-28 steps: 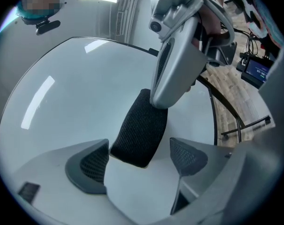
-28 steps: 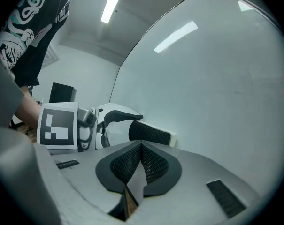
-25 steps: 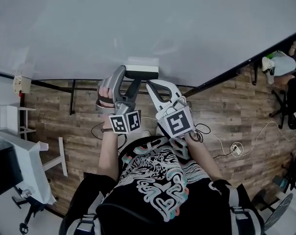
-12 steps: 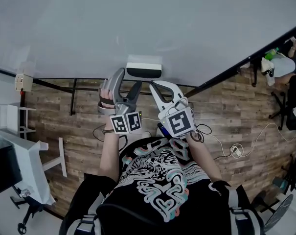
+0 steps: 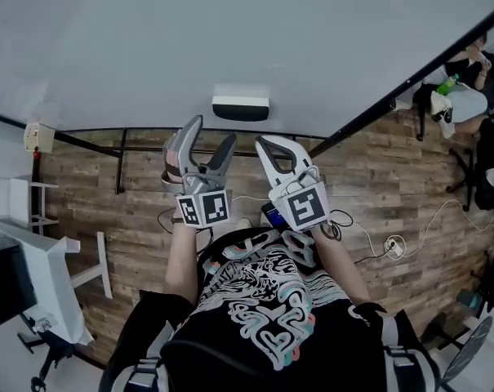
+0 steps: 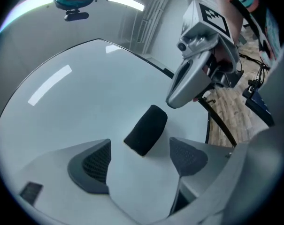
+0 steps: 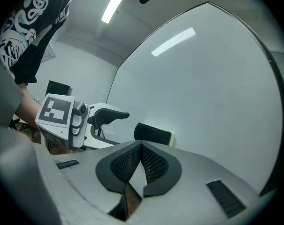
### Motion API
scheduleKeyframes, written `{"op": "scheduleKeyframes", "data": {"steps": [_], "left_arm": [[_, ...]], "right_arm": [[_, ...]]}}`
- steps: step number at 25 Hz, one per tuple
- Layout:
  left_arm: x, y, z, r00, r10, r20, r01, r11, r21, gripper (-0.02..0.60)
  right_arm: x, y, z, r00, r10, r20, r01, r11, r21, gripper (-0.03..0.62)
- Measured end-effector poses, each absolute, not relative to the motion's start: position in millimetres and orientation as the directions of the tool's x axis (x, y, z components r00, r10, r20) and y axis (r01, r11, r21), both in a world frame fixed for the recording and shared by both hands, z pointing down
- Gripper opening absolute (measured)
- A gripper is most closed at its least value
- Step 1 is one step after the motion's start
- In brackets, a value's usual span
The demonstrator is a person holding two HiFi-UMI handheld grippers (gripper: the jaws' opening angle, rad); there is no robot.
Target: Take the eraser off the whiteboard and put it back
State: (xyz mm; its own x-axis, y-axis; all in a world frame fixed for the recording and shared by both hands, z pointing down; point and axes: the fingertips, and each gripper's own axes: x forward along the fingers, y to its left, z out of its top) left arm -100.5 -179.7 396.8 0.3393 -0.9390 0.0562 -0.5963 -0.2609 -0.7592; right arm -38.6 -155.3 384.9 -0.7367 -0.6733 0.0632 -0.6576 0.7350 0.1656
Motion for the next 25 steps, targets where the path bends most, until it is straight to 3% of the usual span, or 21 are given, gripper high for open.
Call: {"op": "scheduleKeyframes", "data": {"steps": [4,7,11,19,25], "left_arm": [[-105,-165,382,0.378,-0.926,0.011,-0.688,-0.289,-0.665,0.305],[-104,-144,366,0.43,-0.902,-0.047,-0.733,-0.318,-0.602,0.112],[-98,-123,364,0.482,-0.875,-0.045,-0.789,-0.411,-0.457,0.02],[-95,-105,389,0.598,-0.801,0.033,-0.801,-0.598,0.018,0.017],[-106,-105,395,0.561,-0.826,0.054,-0.827,-0.557,0.073,0.018]], "right_arm": [[-20,-150,379,-0.694,-0.719,0.043,-0.71,0.693,0.127,0.029],[-7,-142,376,-0.674,-0.739,0.012,-0.736,0.672,0.082,0.029],[5,-128,379,-0.649,-0.761,-0.003,-0.76,0.647,0.058,0.029],[21,-103,386,-0.572,-0.82,0.016,-0.819,0.572,0.045,0.028],[38,-93,390,-0.523,-0.852,0.027,-0.852,0.523,0.004,0.028]]}}
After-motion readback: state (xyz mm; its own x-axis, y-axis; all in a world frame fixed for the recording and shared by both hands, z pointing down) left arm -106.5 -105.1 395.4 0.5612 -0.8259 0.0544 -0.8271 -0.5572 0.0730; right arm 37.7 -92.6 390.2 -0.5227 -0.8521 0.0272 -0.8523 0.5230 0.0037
